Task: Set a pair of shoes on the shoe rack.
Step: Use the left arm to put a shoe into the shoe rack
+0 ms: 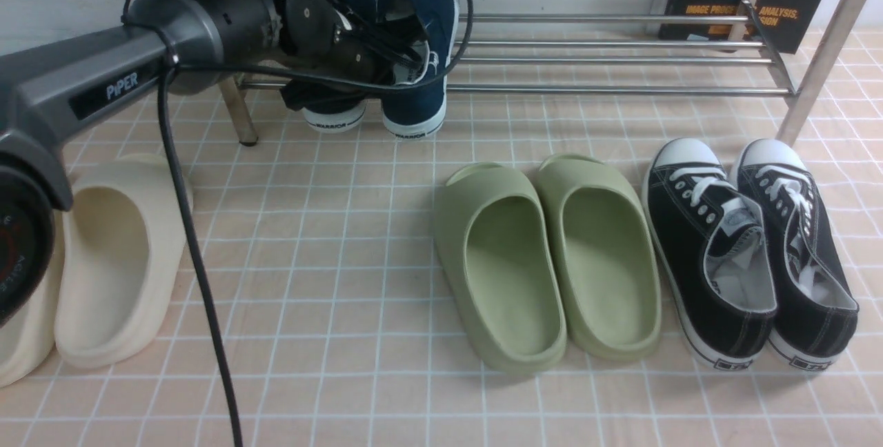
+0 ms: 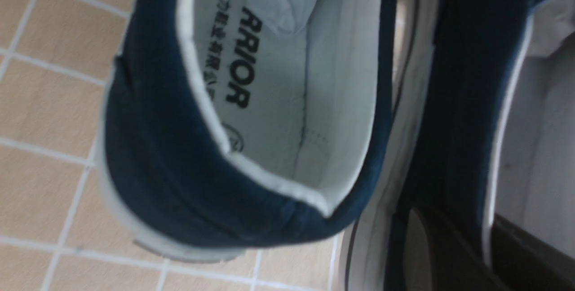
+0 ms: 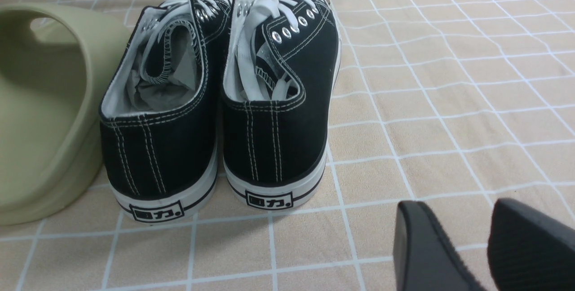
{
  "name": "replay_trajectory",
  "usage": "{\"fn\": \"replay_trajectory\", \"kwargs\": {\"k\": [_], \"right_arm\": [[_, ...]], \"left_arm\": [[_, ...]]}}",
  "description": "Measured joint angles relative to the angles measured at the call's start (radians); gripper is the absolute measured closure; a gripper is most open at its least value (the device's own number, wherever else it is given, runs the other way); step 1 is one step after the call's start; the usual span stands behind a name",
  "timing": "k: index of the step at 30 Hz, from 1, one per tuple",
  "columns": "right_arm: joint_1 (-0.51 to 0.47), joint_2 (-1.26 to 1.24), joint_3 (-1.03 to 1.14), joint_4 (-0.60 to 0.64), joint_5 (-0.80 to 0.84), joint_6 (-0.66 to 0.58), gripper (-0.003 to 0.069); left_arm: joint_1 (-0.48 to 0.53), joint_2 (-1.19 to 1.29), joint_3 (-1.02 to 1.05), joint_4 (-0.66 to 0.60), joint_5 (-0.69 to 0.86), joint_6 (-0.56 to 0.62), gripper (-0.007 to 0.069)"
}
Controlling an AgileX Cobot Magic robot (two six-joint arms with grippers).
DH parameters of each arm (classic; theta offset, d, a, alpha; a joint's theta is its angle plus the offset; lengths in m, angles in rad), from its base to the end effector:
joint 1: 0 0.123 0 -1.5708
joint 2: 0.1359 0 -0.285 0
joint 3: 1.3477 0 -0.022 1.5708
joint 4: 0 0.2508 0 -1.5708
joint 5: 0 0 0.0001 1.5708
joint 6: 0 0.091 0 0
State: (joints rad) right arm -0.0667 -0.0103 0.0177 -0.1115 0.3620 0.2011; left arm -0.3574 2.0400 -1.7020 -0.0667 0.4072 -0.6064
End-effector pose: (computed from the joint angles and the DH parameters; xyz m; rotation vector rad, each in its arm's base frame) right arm 0.0525 -0.0071 0.1754 0.1785 1.8421 -0.0155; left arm 0.4512 -0.1711 0.2608 -0.3396 2.2679 -0.5790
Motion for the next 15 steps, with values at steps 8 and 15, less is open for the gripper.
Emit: {"fn": "replay_trajectory", "kwargs": {"k": [8, 15], "right_arm": [[0.000, 0.000, 0.000, 0.000, 0.000, 0.000, 0.0421], [0.000, 0.000, 0.000, 0.000, 0.000, 0.000, 0.0421]], "left_arm": [[0.000, 0.006, -0.006, 0.010, -0.081, -0.007, 0.0437], [0.000, -0.037, -0.006, 0.105, -0.030, -0.007, 0.0341]]}}
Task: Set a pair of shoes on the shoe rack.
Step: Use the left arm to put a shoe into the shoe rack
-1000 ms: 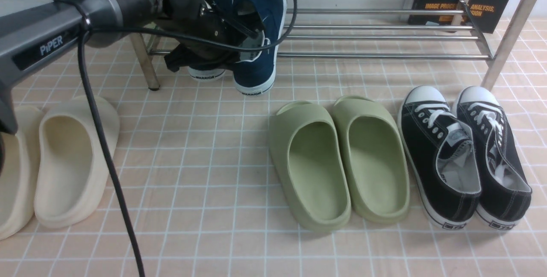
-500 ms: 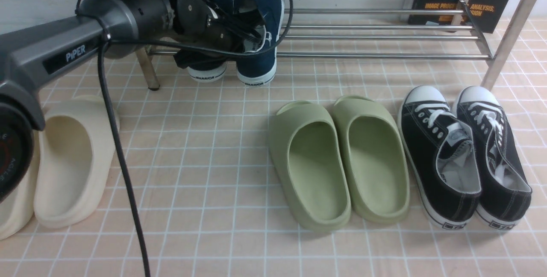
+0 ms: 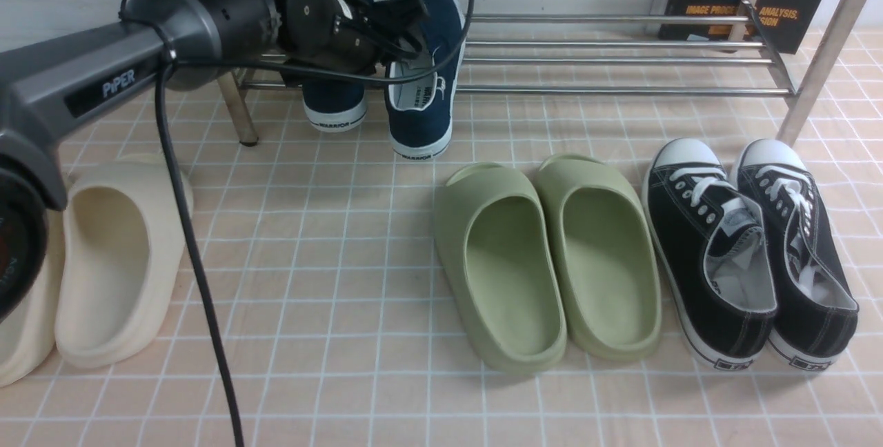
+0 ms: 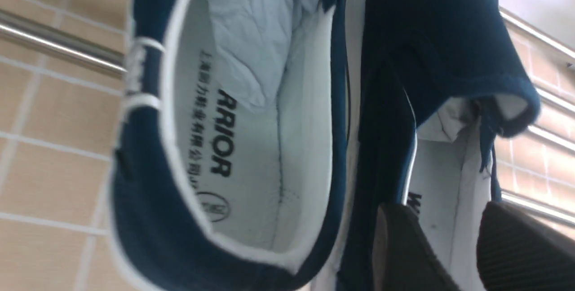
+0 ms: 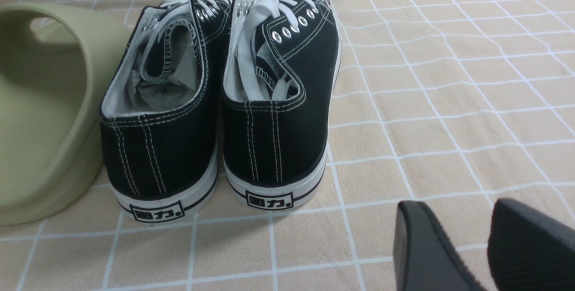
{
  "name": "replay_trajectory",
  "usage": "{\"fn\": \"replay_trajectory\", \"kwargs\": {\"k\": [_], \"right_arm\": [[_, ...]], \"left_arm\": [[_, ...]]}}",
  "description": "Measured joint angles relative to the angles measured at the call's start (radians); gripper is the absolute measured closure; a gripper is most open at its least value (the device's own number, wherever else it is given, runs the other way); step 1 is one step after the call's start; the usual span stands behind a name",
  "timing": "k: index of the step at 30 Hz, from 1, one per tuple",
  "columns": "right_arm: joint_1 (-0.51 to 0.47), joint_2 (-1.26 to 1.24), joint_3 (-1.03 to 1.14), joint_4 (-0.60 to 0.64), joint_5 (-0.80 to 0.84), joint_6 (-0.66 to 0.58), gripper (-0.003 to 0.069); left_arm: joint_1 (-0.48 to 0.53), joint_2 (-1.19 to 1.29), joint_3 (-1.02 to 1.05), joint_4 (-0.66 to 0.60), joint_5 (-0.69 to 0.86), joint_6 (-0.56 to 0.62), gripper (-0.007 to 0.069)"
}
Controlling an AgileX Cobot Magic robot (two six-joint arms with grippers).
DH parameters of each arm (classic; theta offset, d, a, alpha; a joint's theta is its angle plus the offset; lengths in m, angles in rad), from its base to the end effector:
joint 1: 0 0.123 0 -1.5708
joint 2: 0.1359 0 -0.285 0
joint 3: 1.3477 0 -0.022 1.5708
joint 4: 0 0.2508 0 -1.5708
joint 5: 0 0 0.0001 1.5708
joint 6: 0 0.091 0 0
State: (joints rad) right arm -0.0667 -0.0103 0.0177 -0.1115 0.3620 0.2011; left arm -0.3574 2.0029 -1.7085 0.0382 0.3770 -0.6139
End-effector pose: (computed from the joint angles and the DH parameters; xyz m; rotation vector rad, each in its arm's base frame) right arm 0.0525 -0.0071 0.1754 0.1785 1.8421 -0.0155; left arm 0.4493 -0.1664 0.2829 -0.2511 2.1875 -0.5203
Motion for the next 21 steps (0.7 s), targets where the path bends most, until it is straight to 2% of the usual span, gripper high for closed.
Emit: {"fn": "replay_trajectory", "kwargs": {"k": [5, 8, 9, 11, 12, 15, 17, 21], "right_arm": [[0.000, 0.000, 0.000, 0.000, 0.000, 0.000, 0.0421], [0.000, 0.000, 0.000, 0.000, 0.000, 0.000, 0.0421], [0.000, 0.000, 0.000, 0.000, 0.000, 0.000, 0.0421], [0.000, 0.000, 0.000, 0.000, 0.000, 0.000, 0.0421], [0.000, 0.000, 0.000, 0.000, 0.000, 0.000, 0.0421], [0.000, 0.000, 0.000, 0.000, 0.000, 0.000, 0.0421], [0.000, 0.000, 0.000, 0.000, 0.000, 0.000, 0.0421], [0.000, 0.000, 0.000, 0.000, 0.000, 0.000, 0.0421]], "left_arm": [[0.000, -0.094, 0.000, 0.185, 0.139, 0.013, 0.0396], [-0.005, -0.146, -0.002, 0.253, 0.230, 0.051, 0.0474], [-0.016, -0.170, -0.002, 0.278, 0.312, 0.095, 0.0536], [-0.040, -0.183, 0.000, 0.265, 0.383, 0.164, 0.0596], [-0.042, -0.183, 0.001, 0.262, 0.388, 0.171, 0.0600], [-0.090, -0.153, 0.052, 0.160, 0.400, 0.290, 0.0622], [-0.104, -0.114, 0.064, 0.113, 0.379, 0.310, 0.0622], [-0.104, -0.028, 0.069, 0.098, 0.308, 0.311, 0.0622]]}}
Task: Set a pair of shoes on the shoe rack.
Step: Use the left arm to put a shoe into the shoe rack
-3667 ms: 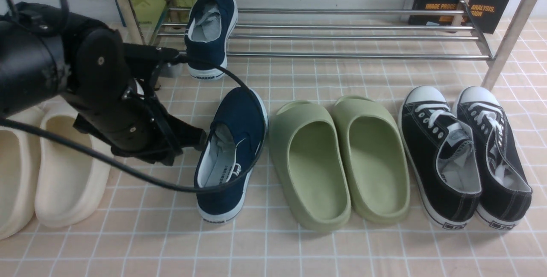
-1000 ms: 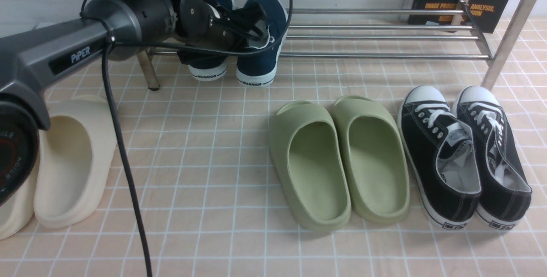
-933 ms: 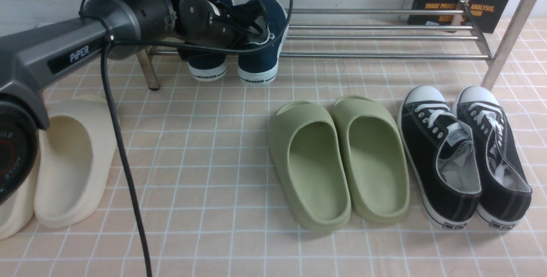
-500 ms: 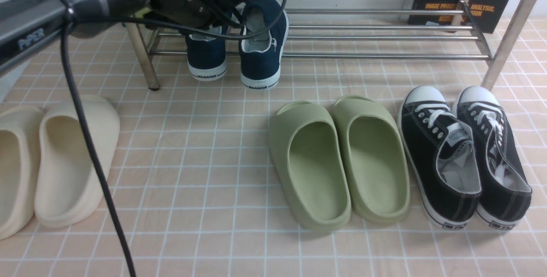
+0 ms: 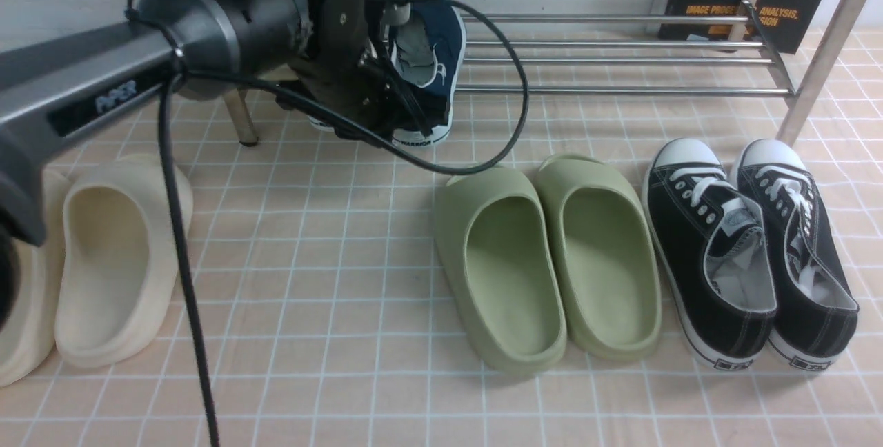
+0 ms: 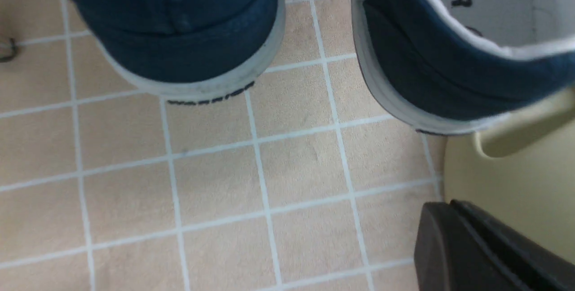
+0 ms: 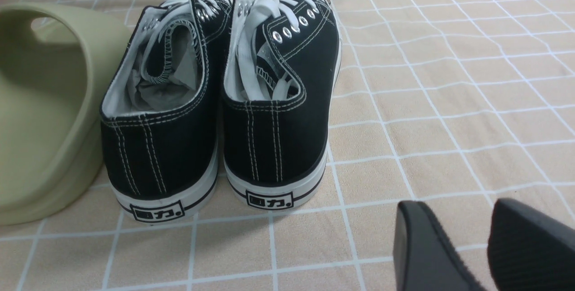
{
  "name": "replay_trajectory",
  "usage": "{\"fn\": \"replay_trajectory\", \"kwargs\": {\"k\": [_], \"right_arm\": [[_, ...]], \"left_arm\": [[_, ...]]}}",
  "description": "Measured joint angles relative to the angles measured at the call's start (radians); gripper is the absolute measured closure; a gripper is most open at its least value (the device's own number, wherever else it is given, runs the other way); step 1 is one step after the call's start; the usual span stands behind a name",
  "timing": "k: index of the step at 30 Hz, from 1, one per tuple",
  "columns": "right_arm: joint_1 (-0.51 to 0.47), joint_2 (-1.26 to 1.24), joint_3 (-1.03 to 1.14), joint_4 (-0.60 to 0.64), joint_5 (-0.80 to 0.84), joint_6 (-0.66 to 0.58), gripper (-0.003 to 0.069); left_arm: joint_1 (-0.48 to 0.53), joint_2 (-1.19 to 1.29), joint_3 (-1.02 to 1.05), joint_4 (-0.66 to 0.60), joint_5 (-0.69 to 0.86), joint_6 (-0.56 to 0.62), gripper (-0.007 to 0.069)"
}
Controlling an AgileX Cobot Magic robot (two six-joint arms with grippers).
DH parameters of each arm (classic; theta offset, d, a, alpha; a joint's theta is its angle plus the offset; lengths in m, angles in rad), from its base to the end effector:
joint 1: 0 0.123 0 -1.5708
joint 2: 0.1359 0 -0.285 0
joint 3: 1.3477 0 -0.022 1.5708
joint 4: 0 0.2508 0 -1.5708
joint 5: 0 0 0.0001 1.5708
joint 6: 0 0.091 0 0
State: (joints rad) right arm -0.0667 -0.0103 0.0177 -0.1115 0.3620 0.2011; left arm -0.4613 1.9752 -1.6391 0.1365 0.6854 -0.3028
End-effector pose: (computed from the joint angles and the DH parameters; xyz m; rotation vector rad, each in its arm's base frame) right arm 0.0525 -0.0071 0.1754 0.1785 1.8421 -0.0155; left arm 0.4058 -0.1929 0.2542 0.2944 2.4860 -0.1664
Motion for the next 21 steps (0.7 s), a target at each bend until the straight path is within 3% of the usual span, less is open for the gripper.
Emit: {"fn": "replay_trajectory", "kwargs": {"k": [6, 14, 21], "right_arm": [[0.000, 0.000, 0.000, 0.000, 0.000, 0.000, 0.0421], [0.000, 0.000, 0.000, 0.000, 0.000, 0.000, 0.0421], [0.000, 0.000, 0.000, 0.000, 0.000, 0.000, 0.0421]], "left_arm": [[0.002, 0.063, -0.057, 0.046, -0.060, -0.035, 0.0622], [0.044, 0.155, -0.328, 0.121, 0.034, -0.109, 0.0621], [0.054, 0.187, -0.410, 0.122, 0.139, -0.080, 0.0620]]}}
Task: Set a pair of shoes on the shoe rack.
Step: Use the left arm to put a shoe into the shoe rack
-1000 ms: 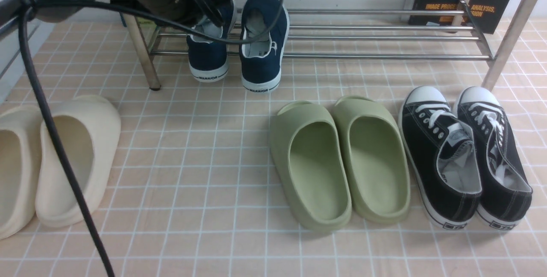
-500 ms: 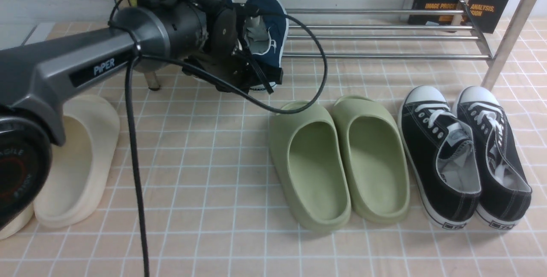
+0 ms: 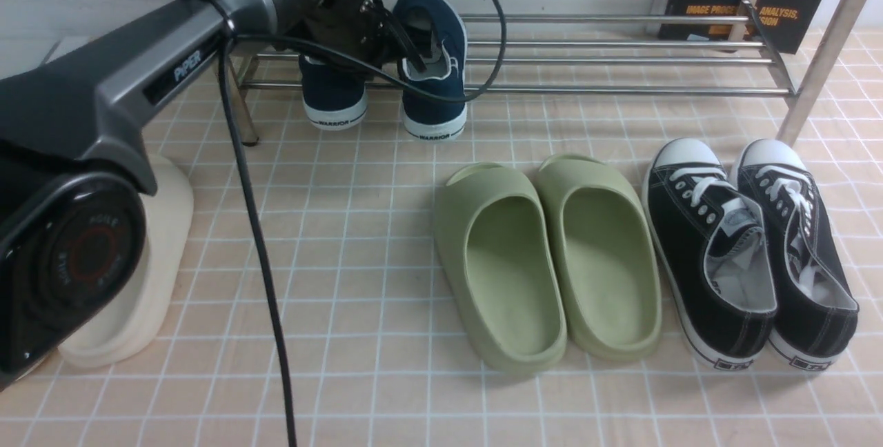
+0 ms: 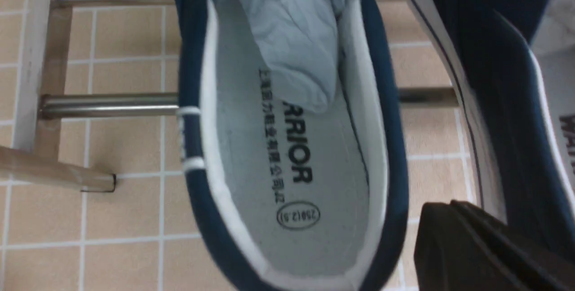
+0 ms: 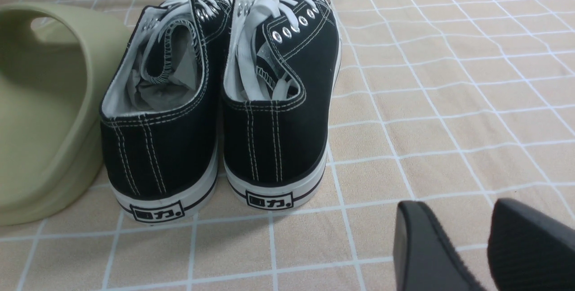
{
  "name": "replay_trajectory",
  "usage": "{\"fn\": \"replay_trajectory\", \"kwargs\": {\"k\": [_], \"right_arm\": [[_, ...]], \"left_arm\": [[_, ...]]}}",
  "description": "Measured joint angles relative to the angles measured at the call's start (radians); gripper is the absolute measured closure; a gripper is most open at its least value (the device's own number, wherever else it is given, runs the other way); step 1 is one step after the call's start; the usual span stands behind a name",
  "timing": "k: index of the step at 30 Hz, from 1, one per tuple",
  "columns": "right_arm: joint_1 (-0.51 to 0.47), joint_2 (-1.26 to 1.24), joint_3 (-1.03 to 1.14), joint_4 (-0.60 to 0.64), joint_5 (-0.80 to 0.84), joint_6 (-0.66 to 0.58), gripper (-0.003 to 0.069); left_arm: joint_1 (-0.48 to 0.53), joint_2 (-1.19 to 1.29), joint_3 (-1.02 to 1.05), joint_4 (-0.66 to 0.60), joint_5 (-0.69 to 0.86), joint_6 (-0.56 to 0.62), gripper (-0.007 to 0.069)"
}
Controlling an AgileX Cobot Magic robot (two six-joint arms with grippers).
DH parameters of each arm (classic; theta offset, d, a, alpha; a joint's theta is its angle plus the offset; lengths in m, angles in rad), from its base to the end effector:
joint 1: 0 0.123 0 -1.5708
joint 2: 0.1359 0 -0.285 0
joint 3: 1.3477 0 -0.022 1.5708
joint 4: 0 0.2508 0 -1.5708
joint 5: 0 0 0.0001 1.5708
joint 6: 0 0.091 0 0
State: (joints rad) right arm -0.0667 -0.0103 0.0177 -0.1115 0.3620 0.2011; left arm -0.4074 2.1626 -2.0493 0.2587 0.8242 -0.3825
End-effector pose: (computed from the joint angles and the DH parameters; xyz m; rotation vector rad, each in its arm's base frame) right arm 0.0525 -0.0071 0.1754 0.1785 1.8421 -0.0155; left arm 0.4667 -0.1828 0.2850 0.1544 2.3807 -0.0622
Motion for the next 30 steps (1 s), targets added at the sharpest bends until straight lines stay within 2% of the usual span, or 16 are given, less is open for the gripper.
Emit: {"fn": "replay_trajectory", "kwargs": {"k": [6, 9, 11, 15, 20, 26, 30], "right_arm": [[0.000, 0.000, 0.000, 0.000, 0.000, 0.000, 0.0421], [0.000, 0.000, 0.000, 0.000, 0.000, 0.000, 0.0421], [0.000, 0.000, 0.000, 0.000, 0.000, 0.000, 0.0421], [0.000, 0.000, 0.000, 0.000, 0.000, 0.000, 0.0421], [0.000, 0.000, 0.000, 0.000, 0.000, 0.000, 0.0421], [0.000, 0.000, 0.000, 0.000, 0.000, 0.000, 0.0421], [0.000, 0.000, 0.000, 0.000, 0.000, 0.000, 0.0421]], "left_arm": [[-0.003, -0.108, -0.001, -0.013, 0.128, 0.061, 0.0620], [-0.004, -0.151, 0.049, -0.117, 0.156, 0.128, 0.0620], [-0.023, -0.156, 0.139, -0.259, 0.113, 0.227, 0.0620], [-0.072, -0.108, 0.231, -0.348, -0.053, 0.291, 0.0620], [-0.073, -0.069, 0.240, -0.337, -0.198, 0.268, 0.0620], [-0.059, -0.051, 0.216, -0.291, -0.216, 0.207, 0.0619], [-0.009, -0.043, 0.139, -0.220, -0.225, 0.164, 0.0617]]}}
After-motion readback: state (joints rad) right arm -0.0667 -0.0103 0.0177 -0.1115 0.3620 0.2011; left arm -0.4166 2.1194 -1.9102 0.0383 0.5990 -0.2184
